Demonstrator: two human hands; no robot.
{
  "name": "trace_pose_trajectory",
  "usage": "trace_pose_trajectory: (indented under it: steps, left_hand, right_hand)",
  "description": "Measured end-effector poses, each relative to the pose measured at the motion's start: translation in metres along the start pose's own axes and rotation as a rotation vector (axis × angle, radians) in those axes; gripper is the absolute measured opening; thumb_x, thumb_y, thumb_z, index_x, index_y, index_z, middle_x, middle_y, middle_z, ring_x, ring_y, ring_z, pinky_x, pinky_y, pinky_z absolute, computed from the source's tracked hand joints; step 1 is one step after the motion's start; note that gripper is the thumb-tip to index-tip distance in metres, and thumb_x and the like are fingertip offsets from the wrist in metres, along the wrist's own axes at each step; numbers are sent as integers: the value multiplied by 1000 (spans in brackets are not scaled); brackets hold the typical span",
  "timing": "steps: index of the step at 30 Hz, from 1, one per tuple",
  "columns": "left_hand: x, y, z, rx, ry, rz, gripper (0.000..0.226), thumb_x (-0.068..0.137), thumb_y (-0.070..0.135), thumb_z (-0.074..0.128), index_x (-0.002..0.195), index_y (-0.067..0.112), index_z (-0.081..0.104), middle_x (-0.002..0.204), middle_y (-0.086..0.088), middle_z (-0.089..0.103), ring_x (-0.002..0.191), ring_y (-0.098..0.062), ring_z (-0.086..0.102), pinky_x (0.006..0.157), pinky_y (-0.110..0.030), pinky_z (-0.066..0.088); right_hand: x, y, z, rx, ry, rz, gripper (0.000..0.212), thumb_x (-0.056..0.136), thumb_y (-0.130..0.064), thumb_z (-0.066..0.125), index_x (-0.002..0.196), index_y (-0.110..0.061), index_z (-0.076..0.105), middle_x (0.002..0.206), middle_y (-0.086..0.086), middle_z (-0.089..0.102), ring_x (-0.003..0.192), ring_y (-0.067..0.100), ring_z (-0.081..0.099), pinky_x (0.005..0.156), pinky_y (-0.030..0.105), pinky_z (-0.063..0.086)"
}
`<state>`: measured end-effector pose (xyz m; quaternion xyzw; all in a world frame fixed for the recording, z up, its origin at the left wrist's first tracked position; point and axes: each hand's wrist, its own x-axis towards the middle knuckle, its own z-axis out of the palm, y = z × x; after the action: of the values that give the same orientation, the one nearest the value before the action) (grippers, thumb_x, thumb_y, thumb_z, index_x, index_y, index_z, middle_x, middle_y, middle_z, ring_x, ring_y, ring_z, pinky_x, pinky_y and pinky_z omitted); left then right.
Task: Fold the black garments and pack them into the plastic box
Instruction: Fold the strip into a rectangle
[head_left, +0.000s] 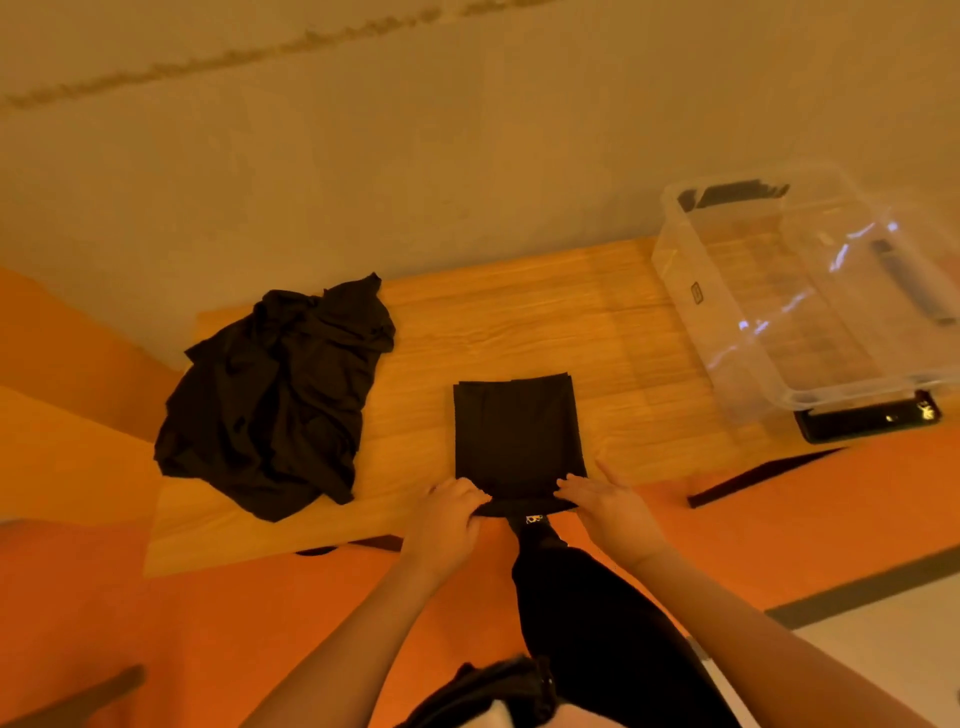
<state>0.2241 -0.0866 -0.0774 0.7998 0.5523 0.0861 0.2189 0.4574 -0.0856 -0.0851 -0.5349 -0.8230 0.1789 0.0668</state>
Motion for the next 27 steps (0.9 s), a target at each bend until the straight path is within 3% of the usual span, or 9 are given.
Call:
trace_pose_trajectory:
  steps: [2,4,7,11,15,18,20,24,27]
  left_hand:
    - [6,0,-10,-170,-3,-86,22,86,13,59,106,13,68,109,6,60,104,-5,51,91,-13,35]
    - [13,3,-22,-350,15,-208,20,87,18,62,106,17,66,103,12,57,98,1,50,80,-2,33]
    - [33,8,-40,-579,34,-361,8,87,20,62,94,25,62,83,17,58,76,3,53,64,-6,41]
    - [59,10,-49,-733,88,-417,7,89,25,59,95,23,62,88,14,61,84,1,58,68,-8,45]
    - [90,9,-46,-826,153,-519,5,92,27,54,93,24,57,90,12,60,87,-5,58,69,-14,48]
    - [114,2,-38,-753,198,-592,18,95,29,48,105,17,57,94,9,57,89,-6,55,72,-13,45]
    - [127,-5,-30,-692,190,-639,27,95,31,46,111,12,57,96,7,56,94,-10,54,78,-21,43]
    - [143,-18,-18,-496,181,-684,31,94,37,46,99,9,56,83,3,57,81,-18,58,63,-22,38]
    - [146,-17,-17,-359,181,-697,38,93,41,46,110,8,54,93,-7,64,75,-15,56,58,-27,43]
  right_hand:
    - [4,-3,-16,287,-6,171,25,87,-11,60,112,-13,65,109,3,66,106,13,59,108,27,34]
    - [14,-4,-30,486,-18,301,22,90,-15,57,111,-13,64,100,-1,62,94,7,56,82,12,43]
    - [37,0,-43,733,51,407,18,87,-15,61,105,-13,64,95,-2,62,89,8,57,70,13,43]
    - [66,9,-48,936,130,510,10,88,-15,60,98,-13,61,89,0,62,87,15,61,67,17,46]
    - [95,18,-43,945,136,600,5,92,-18,54,95,-16,58,84,-5,60,82,11,59,58,14,43]
    - [114,26,-36,821,110,658,23,95,-24,50,111,-9,56,93,-2,58,89,17,59,62,19,41]
    - [124,30,-33,709,71,671,31,95,-28,48,119,-8,51,90,-1,57,78,14,58,60,20,41]
    - [133,29,-28,535,79,652,32,95,-30,48,122,-11,48,77,-2,57,59,7,53,48,18,40]
    - [128,24,-24,468,127,643,34,94,-29,49,123,-12,48,93,2,63,73,16,61,59,28,50]
